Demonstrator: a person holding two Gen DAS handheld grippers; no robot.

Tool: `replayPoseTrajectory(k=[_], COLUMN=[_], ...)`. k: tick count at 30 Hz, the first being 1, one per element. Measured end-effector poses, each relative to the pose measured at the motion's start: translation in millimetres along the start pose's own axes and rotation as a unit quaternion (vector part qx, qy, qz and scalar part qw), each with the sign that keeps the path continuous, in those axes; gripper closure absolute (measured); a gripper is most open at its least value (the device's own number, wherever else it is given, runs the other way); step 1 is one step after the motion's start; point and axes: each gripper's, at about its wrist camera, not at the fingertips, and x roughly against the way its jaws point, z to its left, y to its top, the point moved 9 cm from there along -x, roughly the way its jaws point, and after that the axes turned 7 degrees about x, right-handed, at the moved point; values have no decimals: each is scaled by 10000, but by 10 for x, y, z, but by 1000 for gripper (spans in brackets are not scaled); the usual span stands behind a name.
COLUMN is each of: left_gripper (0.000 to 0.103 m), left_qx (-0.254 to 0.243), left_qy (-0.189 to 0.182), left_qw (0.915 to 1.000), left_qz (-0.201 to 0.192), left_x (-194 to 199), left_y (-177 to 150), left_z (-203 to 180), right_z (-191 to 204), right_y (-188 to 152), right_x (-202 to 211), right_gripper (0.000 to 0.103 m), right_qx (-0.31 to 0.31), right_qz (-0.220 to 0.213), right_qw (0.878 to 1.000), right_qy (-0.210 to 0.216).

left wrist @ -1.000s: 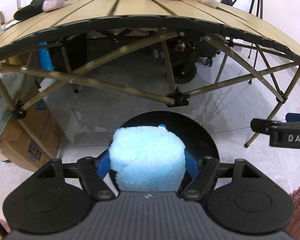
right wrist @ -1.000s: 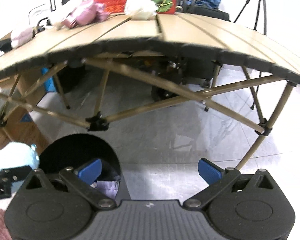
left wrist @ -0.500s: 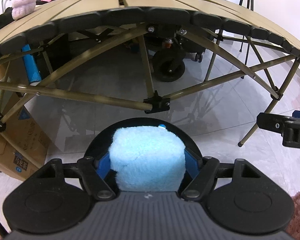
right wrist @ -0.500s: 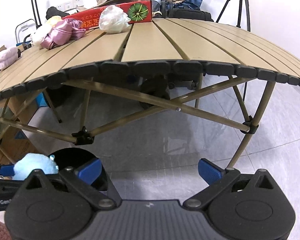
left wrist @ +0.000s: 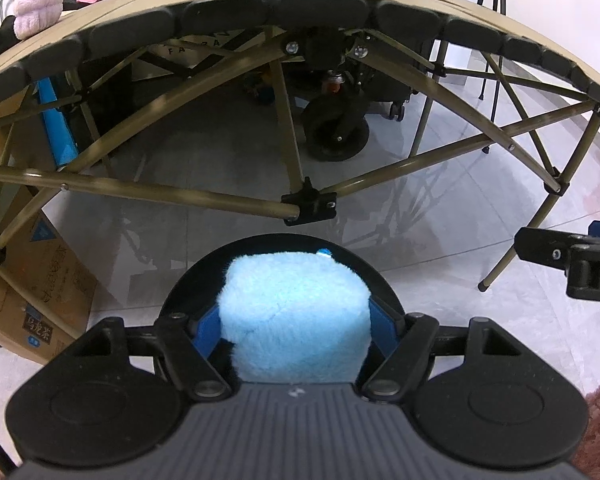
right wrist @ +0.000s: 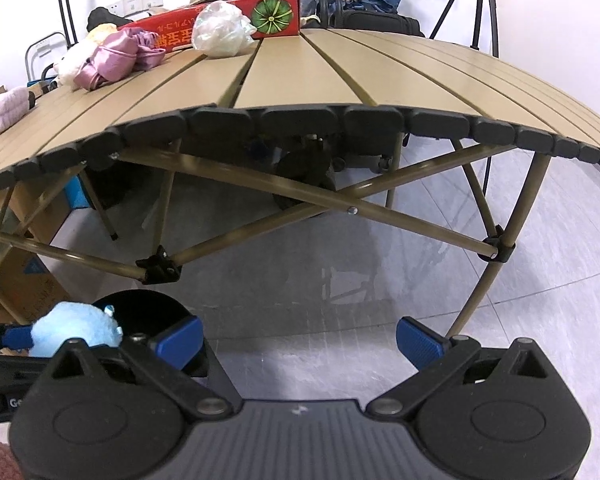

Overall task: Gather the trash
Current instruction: 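Lower the left gripper over the bin and release the light blue plush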

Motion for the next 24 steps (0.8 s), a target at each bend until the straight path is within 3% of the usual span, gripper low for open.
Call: replayPoseTrajectory(k=[3, 5, 24], left_gripper=[19, 0, 0], left_qx=[-4, 49, 308], left_qy=[-23, 16, 283], left_qw=[9999, 9998, 9982], left_qz=[121, 191, 435], left_x=[-40, -59, -105], left_y=[-29, -46, -100], left_z=[5, 28, 216], right_z=[0, 0, 7], right_y=[-1, -2, -47], right_x=[-1, -4, -53], right_gripper=[0, 0, 0], right_qx=[3, 5, 77], right_qz=[3, 5, 102], right_qw=[10000, 10000, 9999], right_qy=[1, 0, -12])
